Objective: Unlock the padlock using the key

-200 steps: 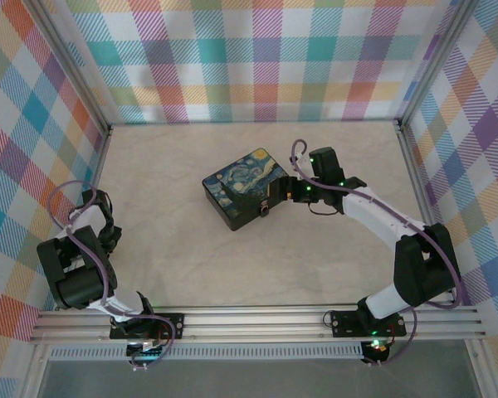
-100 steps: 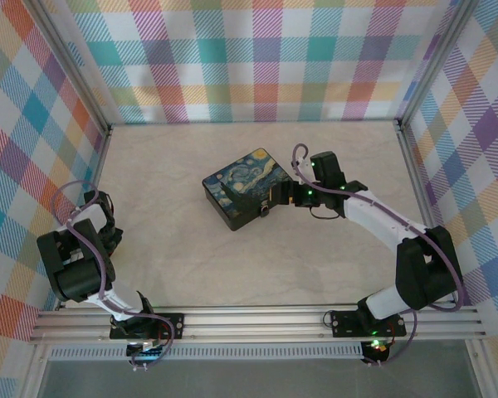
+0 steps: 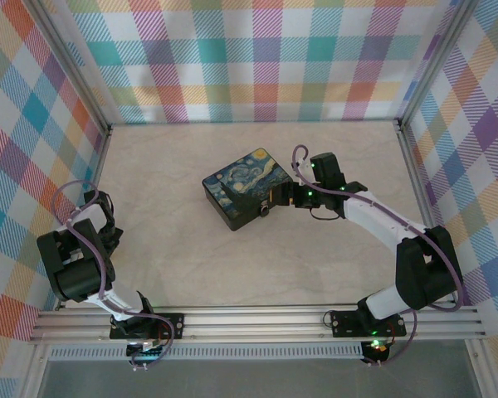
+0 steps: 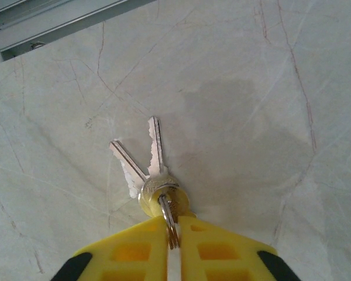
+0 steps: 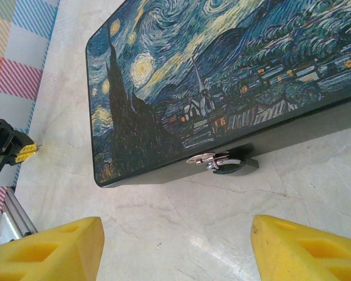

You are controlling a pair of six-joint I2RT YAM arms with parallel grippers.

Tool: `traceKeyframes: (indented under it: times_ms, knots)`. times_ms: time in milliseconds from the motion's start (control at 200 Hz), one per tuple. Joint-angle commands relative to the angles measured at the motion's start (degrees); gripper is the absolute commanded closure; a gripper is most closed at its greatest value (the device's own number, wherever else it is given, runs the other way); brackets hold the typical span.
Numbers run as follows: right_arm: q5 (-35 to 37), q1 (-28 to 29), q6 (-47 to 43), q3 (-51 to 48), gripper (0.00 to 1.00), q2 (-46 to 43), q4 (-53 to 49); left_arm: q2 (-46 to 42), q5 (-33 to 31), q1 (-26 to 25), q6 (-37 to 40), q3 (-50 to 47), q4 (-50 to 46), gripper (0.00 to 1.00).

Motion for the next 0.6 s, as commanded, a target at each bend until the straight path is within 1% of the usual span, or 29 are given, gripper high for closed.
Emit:
traceKeyframes:
  times_ms: [0, 50, 95, 200, 290, 405, 425, 445, 595]
  knots:
    - [-0.4, 0.3, 0.7, -0.8, 0.33, -0.4, 1.1, -0.9, 0.9, 1.3, 0.5, 0.7, -0.5, 0.92]
    - [-0.4, 0.3, 0.8, -1.0, 0.33, -0.3, 1.3, -1.2, 1.4, 1.1, 0.7, 0.7, -0.5, 0.95]
    - [-0.5, 0.3, 1.0, -1.0, 0.33, -0.2, 1.5, -1.7, 2.0, 0.7, 0.9, 0.7, -0.4, 1.0]
    - [-1.2, 0.3, 1.8, -1.1, 0.33, 0.4, 2.3, -2.6, 3.0, -0.2, 1.3, 1.3, -0.9, 1.0]
    - [-2.0, 0.3, 2.8, -1.2, 0.33, 1.1, 3.3, -3.6, 3.9, -2.6, 1.6, 2.5, -1.7, 1.0]
    - [-1.5, 0.3, 3.6, -1.8, 0.34, 1.5, 4.0, -5.0, 3.9, -8.4, 2.6, 4.5, -3.3, 1.0]
    - [-1.3, 0.3, 3.6, -1.8, 0.33, 1.5, 4.0, -5.3, 4.0, -8.7, 2.8, 4.8, -3.5, 1.0]
    - [-1.0, 0.3, 3.7, -2.0, 0.33, 1.5, 4.1, -5.6, 4.1, -11.0, 3.0, 5.1, -3.8, 1.0]
    - [0.9, 0.2, 3.8, -2.2, 0.33, 1.6, 2.9, -8.4, 4.7, -20.2, 3.5, 7.4, -6.0, 1.0]
